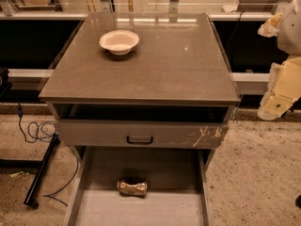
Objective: Pick orange can from middle drawer and place on counter
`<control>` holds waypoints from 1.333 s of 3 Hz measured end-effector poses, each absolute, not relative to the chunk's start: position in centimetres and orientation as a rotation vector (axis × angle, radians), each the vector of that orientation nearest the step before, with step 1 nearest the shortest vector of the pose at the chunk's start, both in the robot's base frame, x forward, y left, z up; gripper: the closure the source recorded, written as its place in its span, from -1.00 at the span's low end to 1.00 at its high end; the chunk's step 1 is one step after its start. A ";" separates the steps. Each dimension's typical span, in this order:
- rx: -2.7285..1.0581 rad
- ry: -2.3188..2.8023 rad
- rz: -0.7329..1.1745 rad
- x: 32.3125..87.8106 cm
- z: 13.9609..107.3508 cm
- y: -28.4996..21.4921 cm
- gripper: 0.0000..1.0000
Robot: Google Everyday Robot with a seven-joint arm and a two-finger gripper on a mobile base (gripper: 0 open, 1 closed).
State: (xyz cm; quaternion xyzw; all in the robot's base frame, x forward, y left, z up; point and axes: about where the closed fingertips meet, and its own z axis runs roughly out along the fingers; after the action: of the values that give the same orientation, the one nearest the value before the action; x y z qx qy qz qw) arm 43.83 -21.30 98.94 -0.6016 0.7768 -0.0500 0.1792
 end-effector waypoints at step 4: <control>-1.512 2.192 0.136 40.9 91.6 -20.3 -1.00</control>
Offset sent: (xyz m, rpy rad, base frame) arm -0.0073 0.0020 -0.0257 0.0948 0.0363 -0.0180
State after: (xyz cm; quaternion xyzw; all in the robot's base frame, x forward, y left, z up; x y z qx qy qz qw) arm 40.86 -20.28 91.61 -0.5512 0.7990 0.0495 0.2353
